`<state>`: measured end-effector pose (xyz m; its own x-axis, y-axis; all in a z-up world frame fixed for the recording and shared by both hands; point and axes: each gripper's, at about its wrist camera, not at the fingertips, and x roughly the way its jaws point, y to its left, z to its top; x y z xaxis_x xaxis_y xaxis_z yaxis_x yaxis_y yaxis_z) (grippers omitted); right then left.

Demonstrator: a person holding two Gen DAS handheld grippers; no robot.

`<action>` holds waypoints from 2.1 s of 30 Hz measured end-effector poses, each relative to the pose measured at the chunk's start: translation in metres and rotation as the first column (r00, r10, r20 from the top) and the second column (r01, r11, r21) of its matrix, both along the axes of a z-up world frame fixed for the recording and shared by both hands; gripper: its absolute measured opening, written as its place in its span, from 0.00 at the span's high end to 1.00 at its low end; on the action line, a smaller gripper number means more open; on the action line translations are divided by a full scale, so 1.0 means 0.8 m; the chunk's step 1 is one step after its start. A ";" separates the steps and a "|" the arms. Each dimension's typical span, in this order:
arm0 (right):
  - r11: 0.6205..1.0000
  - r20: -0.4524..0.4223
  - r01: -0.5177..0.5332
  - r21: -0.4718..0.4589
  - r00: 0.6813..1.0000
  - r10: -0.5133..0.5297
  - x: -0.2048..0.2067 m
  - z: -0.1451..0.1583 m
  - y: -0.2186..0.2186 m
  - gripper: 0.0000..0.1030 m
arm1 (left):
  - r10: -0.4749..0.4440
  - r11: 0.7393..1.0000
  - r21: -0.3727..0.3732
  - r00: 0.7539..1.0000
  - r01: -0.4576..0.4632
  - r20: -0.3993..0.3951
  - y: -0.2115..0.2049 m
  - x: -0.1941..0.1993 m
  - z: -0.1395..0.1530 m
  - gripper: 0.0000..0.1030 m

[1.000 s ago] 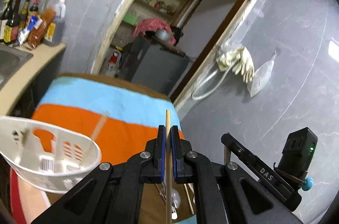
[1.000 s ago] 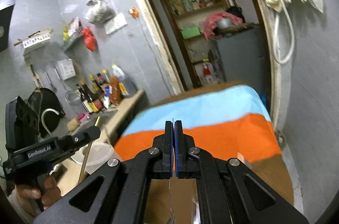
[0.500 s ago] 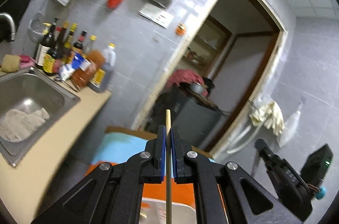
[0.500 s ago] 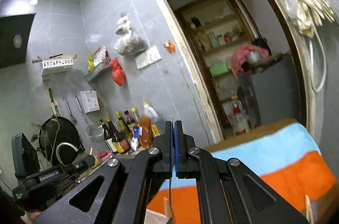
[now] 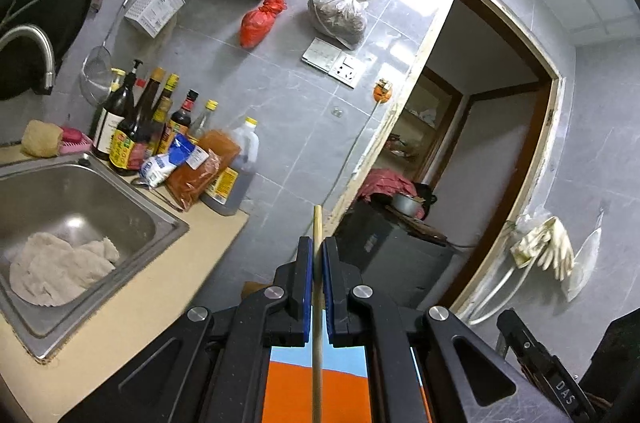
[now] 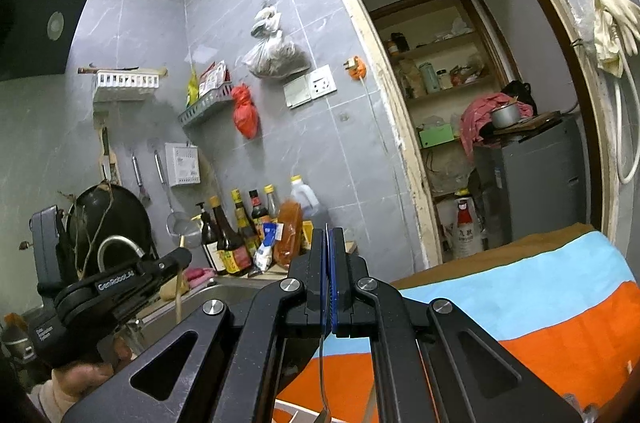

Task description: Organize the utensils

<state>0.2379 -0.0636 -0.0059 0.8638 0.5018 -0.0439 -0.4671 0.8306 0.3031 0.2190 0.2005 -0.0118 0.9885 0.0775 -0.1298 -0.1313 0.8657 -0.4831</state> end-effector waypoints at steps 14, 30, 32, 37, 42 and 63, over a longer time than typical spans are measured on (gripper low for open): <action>0.995 -0.036 -0.047 -0.083 0.998 0.044 -0.004 -0.029 0.017 0.98 | -0.023 0.998 0.049 0.997 0.027 -0.079 -0.012 -0.017 -0.019 0.95; 0.992 -0.083 -0.103 -0.079 0.992 0.096 -0.019 -0.023 0.006 0.63 | -0.099 0.994 0.017 0.981 0.103 -0.169 -0.017 -0.045 -0.022 0.87; 0.992 -0.083 -0.100 -0.076 0.992 0.094 -0.023 -0.015 0.000 0.63 | -0.108 0.994 0.015 0.980 0.112 -0.165 -0.021 -0.048 -0.016 0.79; 0.995 -0.069 -0.081 -0.065 0.995 0.077 -0.030 0.012 -0.020 0.52 | -0.114 0.992 0.027 0.981 0.119 -0.154 -0.039 -0.056 0.009 0.66; 0.997 -0.055 -0.050 -0.059 0.997 0.047 -0.037 0.042 -0.051 0.39 | -0.120 0.990 0.059 0.984 0.129 -0.132 -0.066 -0.061 0.042 0.44; 0.980 -0.039 0.180 -0.088 0.982 -0.184 -0.073 0.083 -0.253 0.02 | -0.219 0.947 0.205 0.964 0.247 -0.152 -0.262 -0.042 0.065 0.01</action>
